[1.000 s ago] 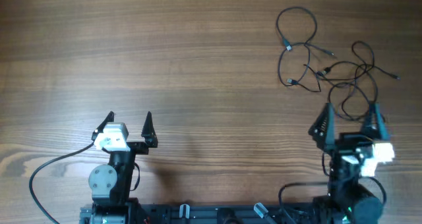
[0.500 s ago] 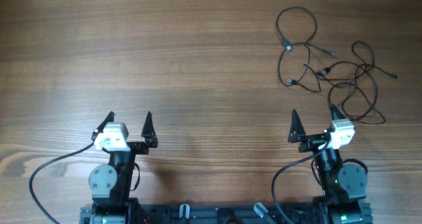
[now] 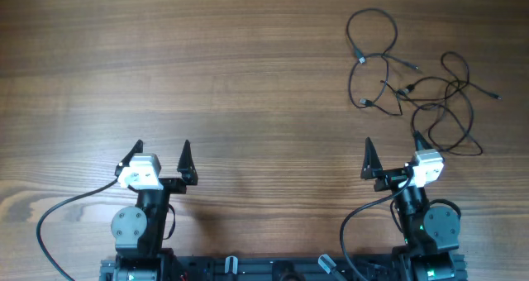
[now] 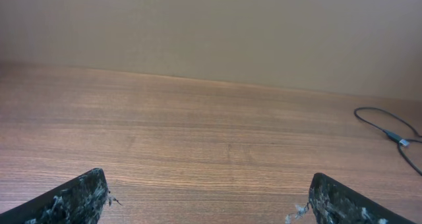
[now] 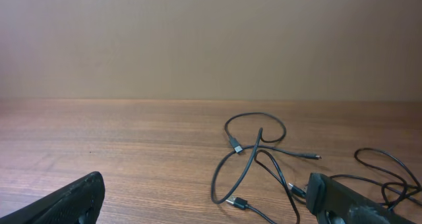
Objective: Untangle cables
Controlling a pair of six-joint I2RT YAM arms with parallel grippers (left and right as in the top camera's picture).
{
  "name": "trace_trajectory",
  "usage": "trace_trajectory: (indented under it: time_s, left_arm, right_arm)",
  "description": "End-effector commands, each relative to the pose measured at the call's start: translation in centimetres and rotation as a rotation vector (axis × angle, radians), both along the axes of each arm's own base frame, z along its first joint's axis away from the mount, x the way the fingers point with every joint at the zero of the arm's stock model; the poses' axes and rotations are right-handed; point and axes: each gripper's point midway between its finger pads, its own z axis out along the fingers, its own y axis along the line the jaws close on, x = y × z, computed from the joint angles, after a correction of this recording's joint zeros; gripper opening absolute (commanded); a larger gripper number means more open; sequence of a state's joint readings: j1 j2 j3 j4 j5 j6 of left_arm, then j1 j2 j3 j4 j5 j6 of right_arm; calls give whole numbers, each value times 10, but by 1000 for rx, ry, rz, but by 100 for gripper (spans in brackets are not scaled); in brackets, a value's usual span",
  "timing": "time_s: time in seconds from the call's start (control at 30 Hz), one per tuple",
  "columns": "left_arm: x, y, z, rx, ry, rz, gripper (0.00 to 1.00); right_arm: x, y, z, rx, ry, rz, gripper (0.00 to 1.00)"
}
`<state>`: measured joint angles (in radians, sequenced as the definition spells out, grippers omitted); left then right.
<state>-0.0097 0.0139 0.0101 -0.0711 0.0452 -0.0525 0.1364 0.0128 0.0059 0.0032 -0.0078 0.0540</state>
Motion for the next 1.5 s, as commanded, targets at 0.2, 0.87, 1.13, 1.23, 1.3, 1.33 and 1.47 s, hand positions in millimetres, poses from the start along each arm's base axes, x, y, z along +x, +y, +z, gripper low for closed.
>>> trace_trajectory:
  time_s: [0.2, 0.87, 1.13, 1.23, 1.3, 1.33, 1.47]
  left_arm:
    - [0, 4, -2, 16, 2, 16, 100]
    - [0, 4, -2, 16, 2, 16, 100]
    - [0, 4, -2, 16, 2, 16, 100]
    - [0, 4, -2, 16, 2, 16, 100]
    - [0, 4, -2, 16, 2, 16, 100]
    - [0, 4, -2, 16, 2, 16, 100]
    - [0, 4, -2, 16, 2, 16, 100]
  right_arm:
    - [-1, 3, 2, -12, -10, 16, 100]
    - [-1, 3, 2, -12, -10, 16, 99]
    - [-1, 3, 2, -12, -10, 16, 100]
    - [-1, 3, 2, -12, -10, 16, 100]
    - [-1, 3, 2, -12, -10, 16, 100]
    - [-1, 3, 2, -11, -10, 16, 100]
    - [-1, 3, 2, -12, -10, 16, 100]
